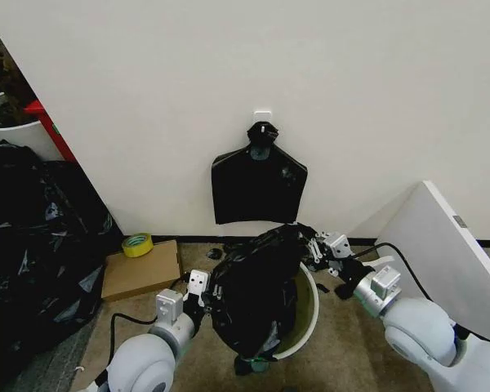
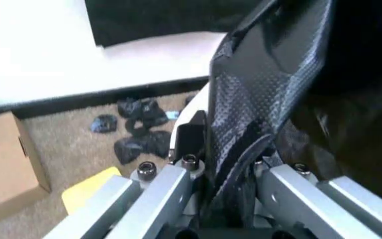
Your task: Place the garbage bag over the trash bin.
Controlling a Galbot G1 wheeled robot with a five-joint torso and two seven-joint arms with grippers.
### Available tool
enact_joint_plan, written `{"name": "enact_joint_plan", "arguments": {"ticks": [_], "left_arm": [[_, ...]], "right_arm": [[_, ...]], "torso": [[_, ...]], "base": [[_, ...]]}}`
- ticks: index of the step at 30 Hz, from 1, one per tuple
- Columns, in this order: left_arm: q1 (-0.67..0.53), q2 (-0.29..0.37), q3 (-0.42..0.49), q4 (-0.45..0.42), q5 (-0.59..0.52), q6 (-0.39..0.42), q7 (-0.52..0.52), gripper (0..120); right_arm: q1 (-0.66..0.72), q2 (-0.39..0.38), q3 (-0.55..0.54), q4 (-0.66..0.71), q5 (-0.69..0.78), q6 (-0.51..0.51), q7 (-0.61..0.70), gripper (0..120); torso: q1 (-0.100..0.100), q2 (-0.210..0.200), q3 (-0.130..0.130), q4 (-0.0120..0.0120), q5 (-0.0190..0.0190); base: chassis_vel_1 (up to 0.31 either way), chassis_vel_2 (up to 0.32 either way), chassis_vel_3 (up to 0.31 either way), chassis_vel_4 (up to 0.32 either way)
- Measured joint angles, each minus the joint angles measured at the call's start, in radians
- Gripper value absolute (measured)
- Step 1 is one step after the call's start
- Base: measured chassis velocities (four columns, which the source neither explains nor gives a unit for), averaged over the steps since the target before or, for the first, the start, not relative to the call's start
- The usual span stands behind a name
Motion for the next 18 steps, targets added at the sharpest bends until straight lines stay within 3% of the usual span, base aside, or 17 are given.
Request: {"name": "enact_joint_plan", "arguments": {"ticks": [11,18], "left_arm": [[-0.004,-0.017,-0.029,0.032,0.029,-0.078,0.014,1],[-0.004,-0.035,-0.04,0.035,-0.036,-0.111,-0.001,1]], "right_arm": [[-0.069,-0.055,0.047,-0.03,-0.04,-0.024,-0.048,0],[-0.081,-0.08,0.076,-0.115,-0.019,0.105,-0.199,0]], "torso": [[0.0,0.0,0.0,0.0,0.0],[0.0,0.0,0.0,-0.0001,0.0001]], "base": [[0.0,0.0,0.0,0.0],[0.0,0.0,0.0,0.0]]}}
